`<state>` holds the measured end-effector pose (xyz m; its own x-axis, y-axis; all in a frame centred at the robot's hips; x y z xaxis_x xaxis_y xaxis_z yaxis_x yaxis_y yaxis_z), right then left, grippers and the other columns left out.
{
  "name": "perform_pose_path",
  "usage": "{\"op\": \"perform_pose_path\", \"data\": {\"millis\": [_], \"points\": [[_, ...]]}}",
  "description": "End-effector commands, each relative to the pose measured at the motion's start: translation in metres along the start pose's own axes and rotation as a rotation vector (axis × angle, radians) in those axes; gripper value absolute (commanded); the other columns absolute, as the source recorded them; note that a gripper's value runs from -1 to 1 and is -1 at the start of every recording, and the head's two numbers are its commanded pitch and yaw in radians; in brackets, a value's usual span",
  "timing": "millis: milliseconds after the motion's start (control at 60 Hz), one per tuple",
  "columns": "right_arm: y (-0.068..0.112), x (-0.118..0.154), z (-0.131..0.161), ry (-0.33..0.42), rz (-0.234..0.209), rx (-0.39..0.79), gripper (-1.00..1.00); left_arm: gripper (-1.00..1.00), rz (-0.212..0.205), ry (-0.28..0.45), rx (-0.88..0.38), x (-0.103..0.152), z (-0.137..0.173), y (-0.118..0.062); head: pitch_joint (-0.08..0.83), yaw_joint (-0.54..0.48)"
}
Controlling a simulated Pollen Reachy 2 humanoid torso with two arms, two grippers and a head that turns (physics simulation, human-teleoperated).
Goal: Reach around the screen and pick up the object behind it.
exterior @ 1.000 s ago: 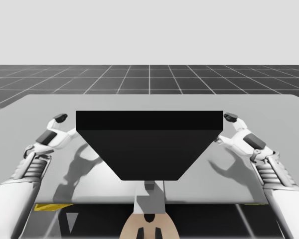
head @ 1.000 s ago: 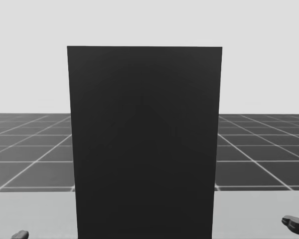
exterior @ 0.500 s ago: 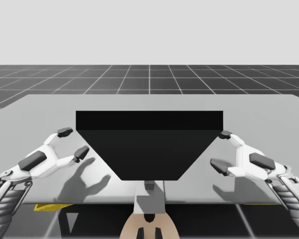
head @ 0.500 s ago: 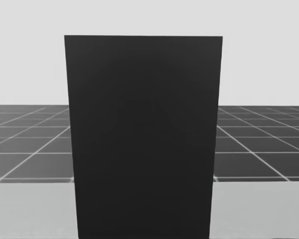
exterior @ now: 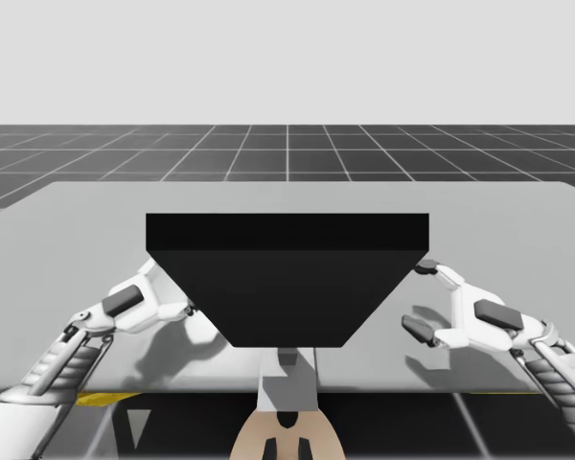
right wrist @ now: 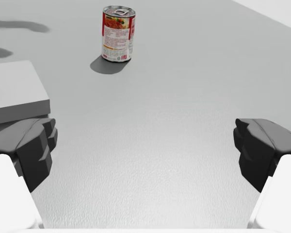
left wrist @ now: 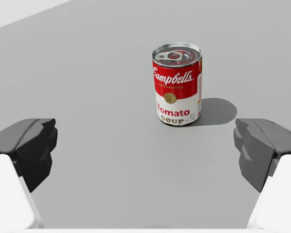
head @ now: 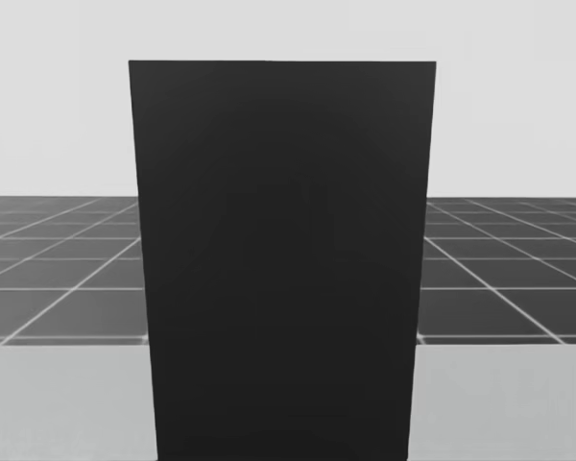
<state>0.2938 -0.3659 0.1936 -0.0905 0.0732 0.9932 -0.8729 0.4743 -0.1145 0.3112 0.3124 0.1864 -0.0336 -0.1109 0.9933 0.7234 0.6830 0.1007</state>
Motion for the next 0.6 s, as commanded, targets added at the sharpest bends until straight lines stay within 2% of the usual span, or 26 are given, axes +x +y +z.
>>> {"op": "perform_pose_path", "data": {"millis": [17, 167, 367, 600], "points": [[0.002, -0.001, -0.001, -0.039, -0.022, 0.077, -1.00, -1.00, -0.005, 0.023, -0.032, -0.004, -0.037, 0.001, 0.054, 0.00], [0.004, -0.001, -0.001, -0.035, -0.022, 0.091, -1.00, -1.00, 0.000, 0.049, -0.030, -0.007, -0.063, 0.002, 0.057, 0.00], [0.007, -0.001, -0.003, -0.022, -0.017, 0.113, -1.00, -1.00, 0.002, 0.073, -0.059, -0.008, -0.102, -0.005, 0.066, 0.00], [0.009, 0.000, -0.002, -0.017, -0.011, 0.125, -1.00, -1.00, 0.029, 0.098, -0.079, -0.018, -0.136, -0.009, 0.078, 0.00]]}}
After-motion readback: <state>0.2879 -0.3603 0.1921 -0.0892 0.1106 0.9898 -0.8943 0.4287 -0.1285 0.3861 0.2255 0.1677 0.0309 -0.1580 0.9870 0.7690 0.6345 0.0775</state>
